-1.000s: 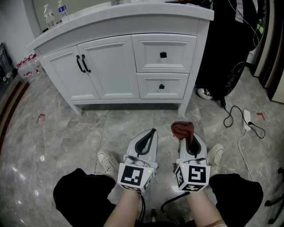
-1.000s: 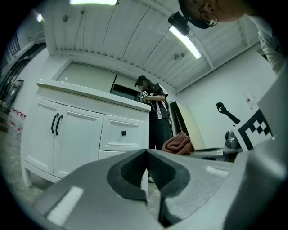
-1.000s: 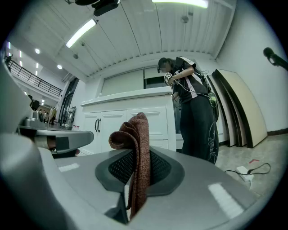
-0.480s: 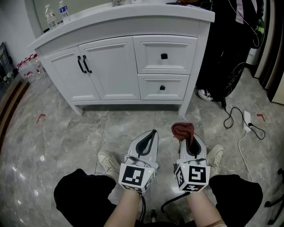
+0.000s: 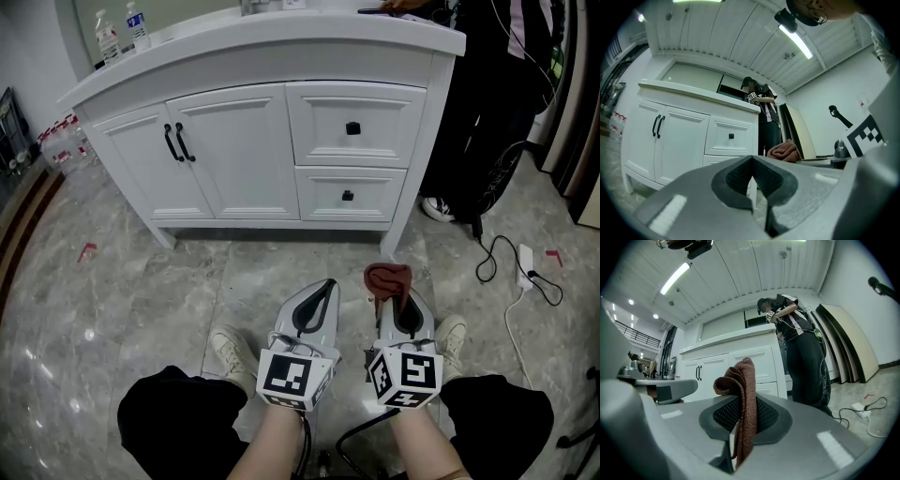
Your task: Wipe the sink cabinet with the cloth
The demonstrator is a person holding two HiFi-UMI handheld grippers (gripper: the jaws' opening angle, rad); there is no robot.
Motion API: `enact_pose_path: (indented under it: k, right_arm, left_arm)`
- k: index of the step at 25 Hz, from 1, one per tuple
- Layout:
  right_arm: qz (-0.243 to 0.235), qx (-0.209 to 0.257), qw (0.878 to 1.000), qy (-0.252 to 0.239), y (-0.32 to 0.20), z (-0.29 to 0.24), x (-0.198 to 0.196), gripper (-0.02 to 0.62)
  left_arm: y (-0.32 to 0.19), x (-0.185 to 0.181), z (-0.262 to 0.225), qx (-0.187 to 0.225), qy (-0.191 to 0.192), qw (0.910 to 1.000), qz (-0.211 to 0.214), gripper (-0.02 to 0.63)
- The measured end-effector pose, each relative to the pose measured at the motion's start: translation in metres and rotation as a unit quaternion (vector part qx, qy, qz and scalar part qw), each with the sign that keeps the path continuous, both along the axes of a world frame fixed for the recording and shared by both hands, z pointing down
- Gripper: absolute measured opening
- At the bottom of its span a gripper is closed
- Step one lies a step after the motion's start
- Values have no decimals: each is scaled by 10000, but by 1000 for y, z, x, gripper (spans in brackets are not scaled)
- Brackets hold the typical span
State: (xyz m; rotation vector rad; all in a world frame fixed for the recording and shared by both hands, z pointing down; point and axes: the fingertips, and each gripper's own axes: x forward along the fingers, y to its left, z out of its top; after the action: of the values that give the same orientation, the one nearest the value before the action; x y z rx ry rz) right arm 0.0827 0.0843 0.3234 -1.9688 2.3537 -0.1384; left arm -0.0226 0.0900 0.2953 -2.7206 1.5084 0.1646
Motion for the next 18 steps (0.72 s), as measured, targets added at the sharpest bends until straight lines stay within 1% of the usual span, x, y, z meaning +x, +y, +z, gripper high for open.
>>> enact_pose_path:
  k: [6, 12, 18]
  right_arm:
    - [-35, 11, 9999, -162, -42, -2, -2, 81]
    - [-98, 35, 9998, -182, -94, -6, -10, 81]
    - [-247, 9, 9997, -59, -137, -4, -13, 81]
  left_arm:
    - [-39, -5, -4, 10, 71, 9999, -124, 0]
    - [-86, -18, -6, -23, 289, 9990, -346, 0]
    - [-130, -28, -6, -44, 490, 9974, -536, 0]
